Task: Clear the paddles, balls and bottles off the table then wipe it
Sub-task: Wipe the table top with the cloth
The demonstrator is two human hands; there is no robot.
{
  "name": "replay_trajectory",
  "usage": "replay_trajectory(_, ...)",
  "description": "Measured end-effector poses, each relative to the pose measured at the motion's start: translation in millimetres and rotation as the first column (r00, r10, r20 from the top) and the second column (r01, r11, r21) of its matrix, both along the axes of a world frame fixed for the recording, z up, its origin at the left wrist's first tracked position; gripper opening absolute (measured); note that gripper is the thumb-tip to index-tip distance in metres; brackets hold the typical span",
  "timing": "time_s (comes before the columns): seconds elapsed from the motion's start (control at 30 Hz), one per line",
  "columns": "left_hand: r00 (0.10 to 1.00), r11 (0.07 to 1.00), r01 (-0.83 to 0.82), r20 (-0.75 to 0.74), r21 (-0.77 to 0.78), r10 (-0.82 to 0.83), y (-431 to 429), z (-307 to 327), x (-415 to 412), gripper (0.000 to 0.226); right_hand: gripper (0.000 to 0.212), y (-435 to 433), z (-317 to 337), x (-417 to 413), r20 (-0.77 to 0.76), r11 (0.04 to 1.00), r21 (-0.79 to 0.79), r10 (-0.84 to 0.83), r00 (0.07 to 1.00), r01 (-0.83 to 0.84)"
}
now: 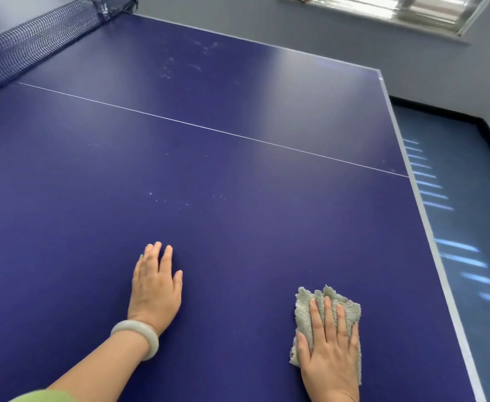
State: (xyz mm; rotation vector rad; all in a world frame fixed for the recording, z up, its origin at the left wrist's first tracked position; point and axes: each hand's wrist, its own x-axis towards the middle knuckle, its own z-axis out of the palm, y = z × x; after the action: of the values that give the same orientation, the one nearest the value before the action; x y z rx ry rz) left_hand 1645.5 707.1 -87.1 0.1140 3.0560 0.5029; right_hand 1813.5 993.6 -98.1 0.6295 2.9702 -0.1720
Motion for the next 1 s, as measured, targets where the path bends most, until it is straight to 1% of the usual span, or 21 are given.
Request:
replay_trajectory(0.17,0.972,0.972,-0.221,0.067,-0.076,0.226,-15.6,-4.5,-47.4,0.066,0.065,0.8,0.3,-1.8,-0.046,1.000,-0.005,-0.012,0.999,0.012)
replay_trajectory(0.23,0.966,0.964,-0.251,0.034,-0.093,0.255,-11.4,-10.5,-51.4,0.067,0.064,-1.5,-2.7,-3.8,-0.076,0.999,0.031,-0.038,0.996,0.041)
replay_trajectory(0.3,0.966,0.958,-0.259,-0.014,-0.120,0.259,-7.5,-15.0,-49.8,0.068,0.064,-12.5,-3.6,-13.8,-0.067,0.988,0.016,-0.150,0.986,0.152)
replay_trajectory(0.37,0.964,0.953,-0.265,-0.014,-0.147,0.266,-5.9,-16.4,-49.6,0.068,0.066,-30.9,-4.8,-34.0,-0.078,0.966,-0.007,-0.259,0.963,0.260)
replay_trajectory(0.4,0.963,0.951,-0.265,-0.006,-0.156,0.268,-5.8,-16.4,-49.6,0.067,0.068,-44.7,-5.4,-47.7,-0.107,0.966,-0.002,-0.256,0.961,0.257)
replay_trajectory(0.43,0.963,0.949,-0.267,-0.007,-0.166,0.269,-6.1,-16.1,-50.3,0.068,0.068,-61.0,-3.6,-62.2,-0.126,0.983,-0.002,-0.183,0.975,0.185)
replay_trajectory(0.5,0.961,0.943,-0.276,-0.020,-0.183,0.277,-6.2,-16.5,-51.7,0.069,0.063,-87.0,-0.6,-79.8,-0.149,0.986,0.048,0.167,0.975,-0.161)
replay_trajectory(0.53,0.959,0.942,-0.281,-0.026,-0.186,0.281,-5.7,-16.3,-51.7,0.069,0.062,-90.3,0.3,-85.6,-0.137,0.935,0.060,0.354,0.925,-0.349)
replay_trajectory(0.57,0.959,0.940,-0.283,-0.031,-0.189,0.282,-5.6,-16.3,-51.4,0.070,0.063,-84.3,0.7,-91.9,-0.127,0.876,0.061,0.482,0.867,-0.478)
replay_trajectory(0.6,0.958,0.940,-0.284,-0.034,-0.190,0.283,-5.4,-15.9,-51.5,0.070,0.063,-69.4,-0.5,-97.7,-0.129,0.843,0.088,0.537,0.833,-0.530)
replay_trajectory(0.63,0.958,0.939,-0.286,-0.035,-0.189,0.285,-5.9,-16.4,-51.2,0.069,0.061,-48.1,-5.7,-101.3,-0.111,0.850,0.121,0.526,0.843,-0.513)
replay_trajectory(0.67,0.957,0.939,-0.288,-0.038,-0.189,0.286,-6.0,-17.5,-51.4,0.068,0.061,-26.3,-6.2,-106.2,-0.080,0.894,0.139,0.440,0.895,-0.427)
replay_trajectory(0.73,0.956,0.936,-0.295,-0.067,-0.193,0.287,-6.4,-20.9,-51.6,0.062,0.063,24.6,-8.2,-119.0,-0.091,0.983,0.155,0.110,0.990,-0.095)
replay_trajectory(0.77,0.955,0.935,-0.297,-0.085,-0.192,0.285,-6.4,-22.8,-52.1,0.062,0.063,43.4,-4.7,-129.6,-0.055,0.986,0.139,-0.082,0.995,0.089)
replay_trajectory(0.8,0.954,0.935,-0.296,-0.101,-0.193,0.281,-6.4,-24.9,-52.6,0.065,0.063,54.0,1.6,-141.5,0.003,0.963,0.105,-0.250,0.968,0.248)
replay_trajectory(0.83,0.954,0.935,-0.296,-0.112,-0.197,0.279,-6.6,-26.4,-52.7,0.068,0.065,56.3,6.5,-154.8,0.055,0.924,0.065,-0.379,0.924,0.376)
replay_trajectory(0.87,0.953,0.933,-0.298,-0.119,-0.203,0.279,-6.8,-27.0,-52.8,0.069,0.065,50.4,10.9,-168.9,0.052,0.893,0.031,-0.450,0.891,0.449)
replay_trajectory(0.9,0.953,0.932,-0.299,-0.121,-0.207,0.279,-6.7,-26.7,-52.8,0.070,0.065,38.2,12.1,-182.0,0.036,0.905,0.021,-0.425,0.905,0.424)
replay_trajectory(0.93,0.952,0.930,-0.301,-0.121,-0.210,0.281,-6.3,-26.0,-52.6,0.070,0.066,21.9,9.4,-193.3,-0.045,0.947,0.027,-0.317,0.947,0.319)
replay_trajectory(0.97,0.953,0.930,-0.300,-0.117,-0.213,0.281,-6.0,-25.7,-52.8,0.070,0.069,3.0,3.1,-199.6,-0.104,0.986,0.054,-0.152,0.983,0.159)
replay_trajectory(1.0,0.952,0.929,-0.301,-0.119,-0.216,0.281,-5.8,-25.6,-52.9,0.070,0.069,-21.0,2.9,-202.3,-0.090,0.996,0.072,0.060,0.994,-0.053)
